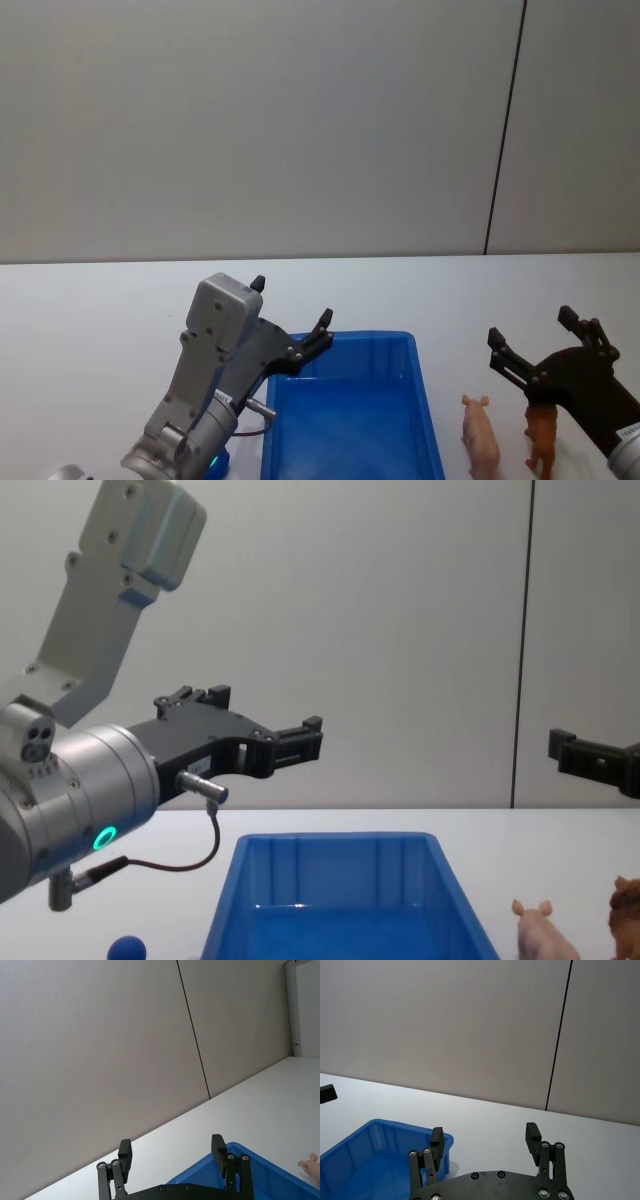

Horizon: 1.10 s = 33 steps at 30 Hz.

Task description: Pick up the two dolls from the table and place them into the box.

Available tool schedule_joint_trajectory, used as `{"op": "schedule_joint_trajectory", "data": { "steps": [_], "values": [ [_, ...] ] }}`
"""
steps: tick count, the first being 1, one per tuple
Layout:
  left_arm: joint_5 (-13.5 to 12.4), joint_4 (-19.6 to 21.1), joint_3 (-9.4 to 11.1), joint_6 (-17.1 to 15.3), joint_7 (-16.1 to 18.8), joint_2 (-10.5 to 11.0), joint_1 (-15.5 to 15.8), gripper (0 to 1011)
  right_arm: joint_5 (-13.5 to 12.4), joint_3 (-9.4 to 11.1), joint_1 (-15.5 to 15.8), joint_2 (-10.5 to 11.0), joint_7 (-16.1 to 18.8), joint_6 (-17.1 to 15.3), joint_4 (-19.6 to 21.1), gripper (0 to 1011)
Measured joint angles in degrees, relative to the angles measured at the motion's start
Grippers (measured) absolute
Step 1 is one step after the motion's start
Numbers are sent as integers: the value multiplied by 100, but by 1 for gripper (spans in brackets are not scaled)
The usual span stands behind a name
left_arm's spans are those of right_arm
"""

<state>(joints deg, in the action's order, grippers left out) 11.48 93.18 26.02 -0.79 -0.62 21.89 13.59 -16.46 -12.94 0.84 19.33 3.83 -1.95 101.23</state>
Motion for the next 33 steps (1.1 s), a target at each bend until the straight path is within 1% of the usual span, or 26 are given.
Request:
{"op": "schedule_joint_trajectory", "data": {
  "steps": [19,25,28,29,32,33],
  "values": [
    [0,0,0,0,0,0,0,1000,27,-4,7,-12,-34,-16,8,1001],
    [0,0,0,0,0,0,0,1000,129,-39,46,-73,-248,-156,79,1001],
    [0,0,0,0,0,0,0,1000,185,-60,73,-114,-406,-290,120,1001],
    [0,0,0,0,0,0,0,1000,210,-71,87,-138,-508,-373,139,1001],
    [0,0,0,0,0,0,0,1001,238,-83,106,-167,-618,-483,160,1001],
    [0,0,0,0,0,0,0,1000,258,-91,117,-188,-707,-581,171,1001]
  ]
}}
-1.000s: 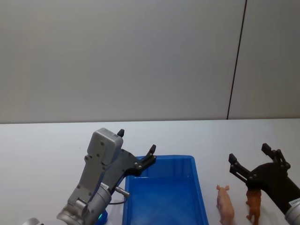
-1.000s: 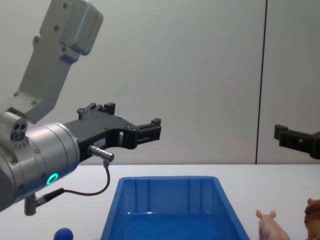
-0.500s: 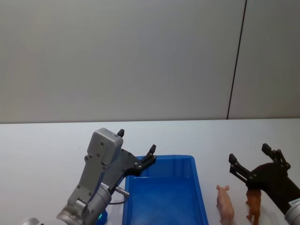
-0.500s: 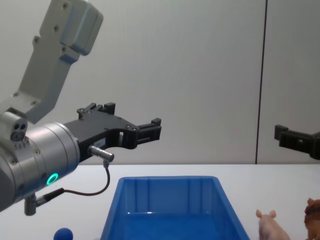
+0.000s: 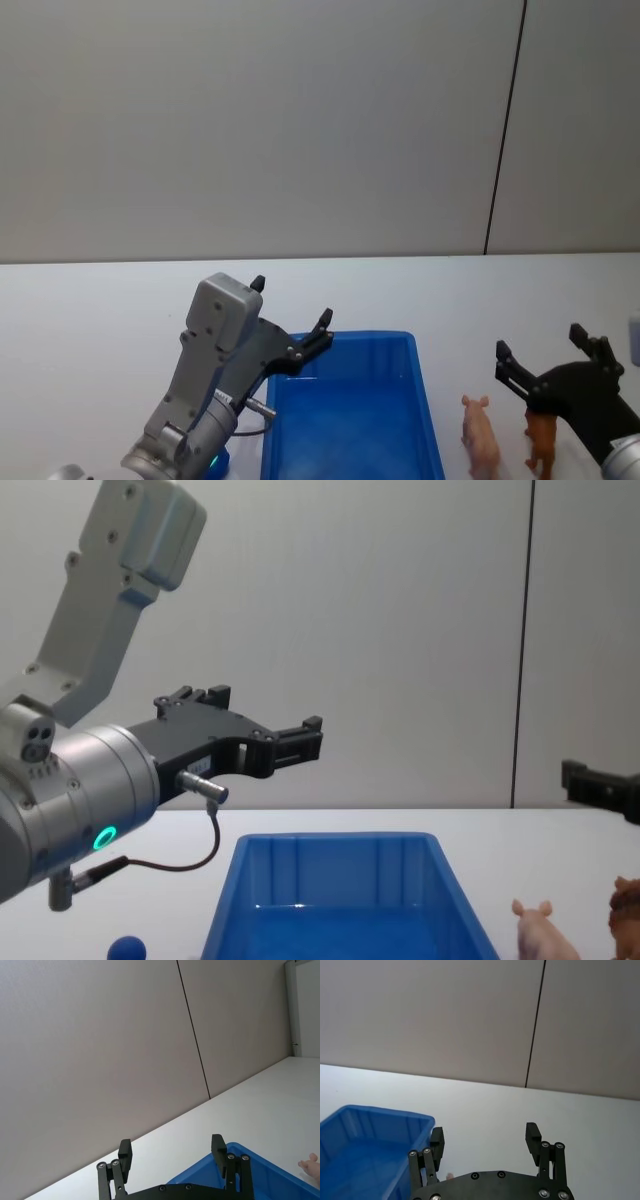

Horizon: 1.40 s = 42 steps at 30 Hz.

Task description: Pick up the two dolls from the table and place them into the box.

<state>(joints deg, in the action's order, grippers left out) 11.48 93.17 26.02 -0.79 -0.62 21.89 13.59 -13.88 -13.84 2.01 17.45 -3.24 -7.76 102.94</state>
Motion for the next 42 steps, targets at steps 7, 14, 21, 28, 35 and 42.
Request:
{"op": "schedule_joint_trajectory", "data": {
  "steps": [7,14,21,28,35,42],
  "values": [
    [0,0,0,0,0,0,0,1000,49,-19,53,-95,-339,-381,17,1001],
    [0,0,0,0,0,0,0,1000,50,-11,88,-169,-582,-688,-69,1001],
    [0,0,0,0,0,0,0,1000,10,1,87,-230,-653,-834,-209,1001],
    [0,0,0,0,0,0,0,1000,-38,13,50,-305,-647,-925,-422,1001],
    [0,0,0,0,0,0,0,1000,-91,21,16,-363,-579,-975,-606,1001],
    [0,0,0,0,0,0,0,1000,-168,27,-4,-420,-516,-1038,-761,902]
  ]
}}
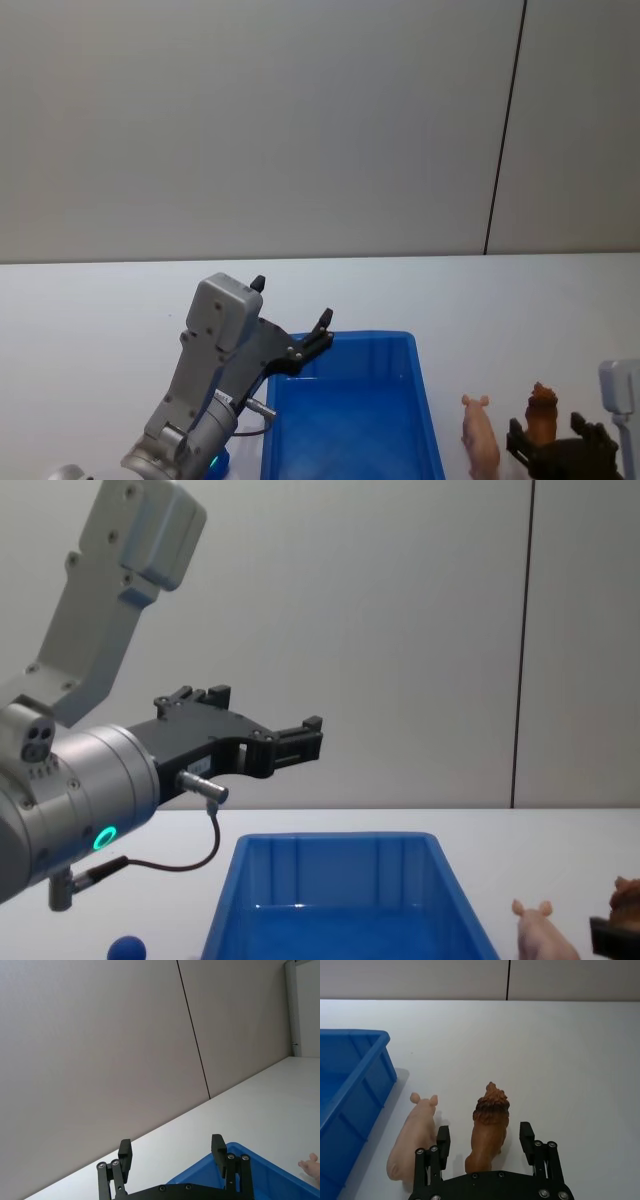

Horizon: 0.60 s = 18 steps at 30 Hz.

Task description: Pick up the two dolls from the table and place them into the box.

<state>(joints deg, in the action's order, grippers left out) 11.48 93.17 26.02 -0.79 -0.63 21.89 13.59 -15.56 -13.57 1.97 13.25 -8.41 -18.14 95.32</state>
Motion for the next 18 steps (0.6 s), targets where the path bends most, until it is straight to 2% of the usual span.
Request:
{"op": "schedule_joint_trajectory", "data": {
  "steps": [2,5,8,11,18],
  "values": [
    [0,0,0,0,0,0,0,1000,-25,1,-1,-16,15,-20,-41,831],
    [0,0,0,0,0,0,0,1000,-50,1,-1,-37,27,-45,-75,781],
    [0,0,0,0,0,0,0,1000,-83,0,1,-63,33,-83,-109,643],
    [0,0,0,0,0,0,0,1000,-98,-2,6,-80,32,-105,-121,586],
    [0,0,0,0,0,0,0,1000,-137,-4,34,-125,-21,-170,-120,343]
  ]
}}
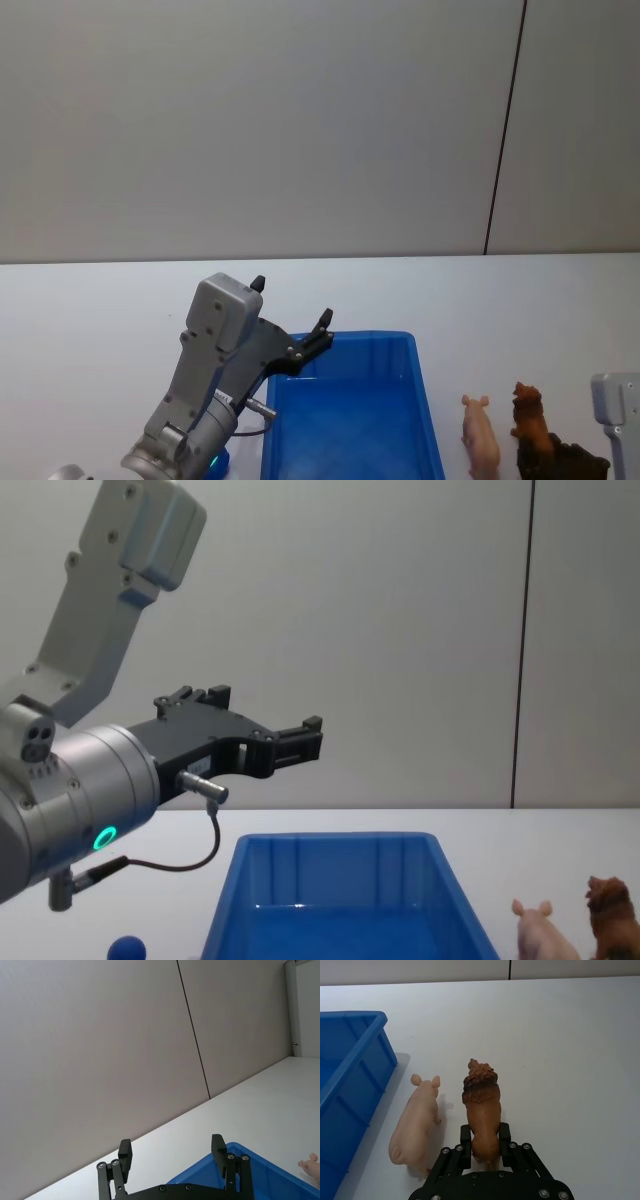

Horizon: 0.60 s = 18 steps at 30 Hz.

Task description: Pick up the two dolls from the table and place them into the box.

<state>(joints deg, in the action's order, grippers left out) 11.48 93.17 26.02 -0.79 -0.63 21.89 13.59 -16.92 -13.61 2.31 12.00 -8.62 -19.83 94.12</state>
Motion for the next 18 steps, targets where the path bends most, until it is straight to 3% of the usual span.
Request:
{"op": "schedule_joint_trajectory", "data": {
  "steps": [7,18],
  "values": [
    [0,0,0,0,0,0,0,1000,11,8,18,-24,-58,-12,88,305],
    [0,0,0,0,0,0,0,1000,258,17,1,-29,-38,147,404,305]
  ]
}}
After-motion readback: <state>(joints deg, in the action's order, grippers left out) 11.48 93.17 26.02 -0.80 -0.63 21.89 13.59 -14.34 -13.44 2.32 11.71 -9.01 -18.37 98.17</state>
